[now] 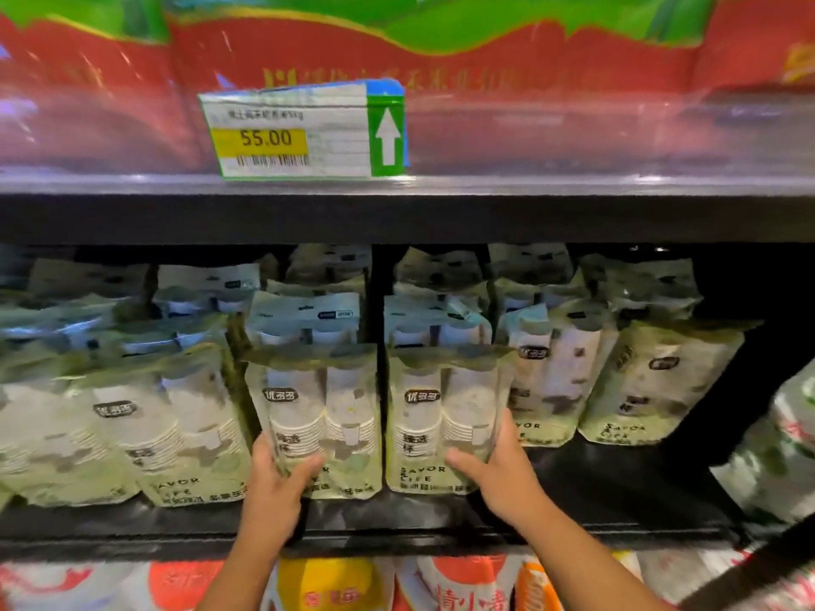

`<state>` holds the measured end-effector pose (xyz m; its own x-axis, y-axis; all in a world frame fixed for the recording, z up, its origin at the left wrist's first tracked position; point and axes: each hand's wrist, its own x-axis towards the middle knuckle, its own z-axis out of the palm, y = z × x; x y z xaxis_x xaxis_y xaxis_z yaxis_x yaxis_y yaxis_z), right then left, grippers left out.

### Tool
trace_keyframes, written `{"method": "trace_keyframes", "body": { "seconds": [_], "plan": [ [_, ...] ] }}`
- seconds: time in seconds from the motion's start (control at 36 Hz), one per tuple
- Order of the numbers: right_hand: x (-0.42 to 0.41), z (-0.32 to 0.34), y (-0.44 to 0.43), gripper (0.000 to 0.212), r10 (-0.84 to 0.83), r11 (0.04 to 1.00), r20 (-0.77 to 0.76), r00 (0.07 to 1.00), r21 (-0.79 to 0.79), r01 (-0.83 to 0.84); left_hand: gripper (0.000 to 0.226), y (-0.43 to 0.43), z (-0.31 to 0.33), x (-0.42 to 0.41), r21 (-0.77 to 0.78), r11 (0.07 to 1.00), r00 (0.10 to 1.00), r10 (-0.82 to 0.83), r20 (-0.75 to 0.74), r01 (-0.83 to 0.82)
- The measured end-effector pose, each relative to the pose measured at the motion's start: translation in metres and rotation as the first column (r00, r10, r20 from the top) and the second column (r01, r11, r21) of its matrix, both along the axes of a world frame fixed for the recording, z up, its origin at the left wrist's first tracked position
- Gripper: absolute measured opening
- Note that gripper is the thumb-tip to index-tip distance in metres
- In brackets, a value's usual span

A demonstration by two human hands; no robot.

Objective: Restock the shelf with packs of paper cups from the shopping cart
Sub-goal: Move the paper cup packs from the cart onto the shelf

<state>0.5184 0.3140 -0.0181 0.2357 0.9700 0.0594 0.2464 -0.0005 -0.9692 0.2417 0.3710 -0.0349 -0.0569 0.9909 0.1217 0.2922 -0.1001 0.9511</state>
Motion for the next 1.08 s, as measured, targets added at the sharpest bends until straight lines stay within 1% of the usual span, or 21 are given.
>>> {"method": "trace_keyframes", "body": {
  "seconds": [0.08,0.22,0.33,0.36,0.39,0.44,0.47,0.5,0.56,0.61,0.67,0.72,0.78,0.81,0.83,0.89,0.94,1.0,1.06,1.08],
  "plan": [
    [0.004,-0.002,0.002,0.064,0.026,1.0,0.033,0.999,-0.015,-0.026,0.041,0.002,-0.004,-0.008,-0.059,0.998,1.0,0.011,0.026,-0.01],
    [0.01,-0.01,0.003,0.063,0.027,0.999,0.064,0.998,-0.038,-0.025,0.051,0.001,-0.009,-0.015,-0.088,0.996,0.999,0.022,0.046,-0.018],
    [0.01,-0.015,0.002,0.062,0.006,0.996,0.019,1.0,-0.085,-0.004,0.055,-0.004,-0.009,-0.012,-0.07,0.996,0.997,0.062,0.049,-0.058],
    [0.01,-0.016,0.0,0.066,-0.002,0.995,0.014,1.0,-0.095,0.003,0.056,-0.006,-0.009,-0.011,-0.057,0.996,0.997,0.066,0.037,-0.064],
    [0.009,-0.016,-0.001,0.074,-0.011,0.993,0.012,1.0,-0.117,0.013,0.056,-0.007,-0.009,-0.01,-0.053,0.996,0.997,0.074,0.032,-0.072],
    [0.009,-0.02,-0.006,0.101,-0.082,0.987,0.001,0.997,-0.136,0.081,0.056,-0.009,-0.009,-0.008,-0.048,0.994,0.995,0.098,0.03,-0.097],
    [0.008,-0.021,-0.009,0.109,-0.129,0.984,0.019,0.991,-0.122,0.131,0.055,-0.01,-0.01,-0.007,-0.042,0.994,0.994,0.105,0.023,-0.103],
    [0.007,-0.022,-0.013,0.111,-0.181,0.978,0.072,0.981,-0.096,0.188,0.054,-0.011,-0.011,-0.007,-0.031,0.993,0.993,0.116,0.01,-0.116],
    [0.004,-0.022,-0.024,0.099,-0.278,0.958,0.197,0.94,-0.011,0.286,0.057,-0.017,-0.015,-0.006,-0.018,0.989,0.989,0.148,-0.011,-0.148],
    [0.002,-0.027,-0.037,0.079,-0.314,0.949,0.237,0.919,0.084,0.303,0.061,-0.028,-0.02,-0.005,-0.031,0.981,0.981,0.193,-0.016,-0.193],
    [-0.003,-0.038,-0.049,0.063,-0.246,0.967,0.262,0.933,0.137,0.217,0.064,-0.041,-0.028,-0.004,-0.049,0.962,0.962,0.268,-0.047,-0.27],
    [-0.01,-0.051,-0.058,0.052,-0.102,0.986,0.337,0.936,0.158,0.051,0.061,-0.06,-0.041,-0.007,-0.088,0.939,0.938,0.319,-0.137,-0.332],
    [-0.021,-0.061,-0.068,0.03,0.091,0.979,0.458,0.884,0.12,-0.162,0.052,-0.085,-0.054,-0.014,-0.089,0.936,0.92,0.311,-0.241,-0.34],
    [-0.026,-0.067,-0.071,0.023,0.194,0.964,0.508,0.839,0.058,-0.258,0.048,-0.099,-0.059,-0.018,-0.077,0.94,0.908,0.296,-0.297,-0.332],
    [-0.033,-0.07,-0.074,0.023,0.308,0.938,0.528,0.791,-0.028,-0.347,0.045,-0.112,-0.063,-0.023,-0.066,0.945,0.898,0.281,-0.339,-0.321],
    [-0.048,-0.08,-0.075,0.031,0.505,0.855,0.533,0.679,-0.205,-0.476,0.041,-0.138,-0.07,-0.038,-0.065,0.952,0.879,0.25,-0.407,-0.301],
    [-0.067,-0.085,-0.075,0.042,0.639,0.761,0.545,0.543,-0.342,-0.552,0.039,-0.16,-0.075,-0.06,-0.108,0.948,0.85,0.214,-0.481,-0.3],
    [-0.088,-0.088,-0.074,0.052,0.7,0.702,0.562,0.44,-0.431,-0.567,0.041,-0.179,-0.075,-0.084,-0.194,0.929,0.806,0.153,-0.572,-0.315],
    [-0.111,-0.088,-0.073,0.064,0.72,0.675,0.587,0.369,-0.473,-0.566,0.048,-0.197,-0.072,-0.111,-0.297,0.89,0.744,0.067,-0.665,-0.346],
    [-0.122,-0.088,-0.072,0.068,0.734,0.657,0.592,0.332,-0.495,-0.569,0.051,-0.205,-0.072,-0.124,-0.342,0.861,0.725,0.043,-0.687,-0.375]
  ]
}}
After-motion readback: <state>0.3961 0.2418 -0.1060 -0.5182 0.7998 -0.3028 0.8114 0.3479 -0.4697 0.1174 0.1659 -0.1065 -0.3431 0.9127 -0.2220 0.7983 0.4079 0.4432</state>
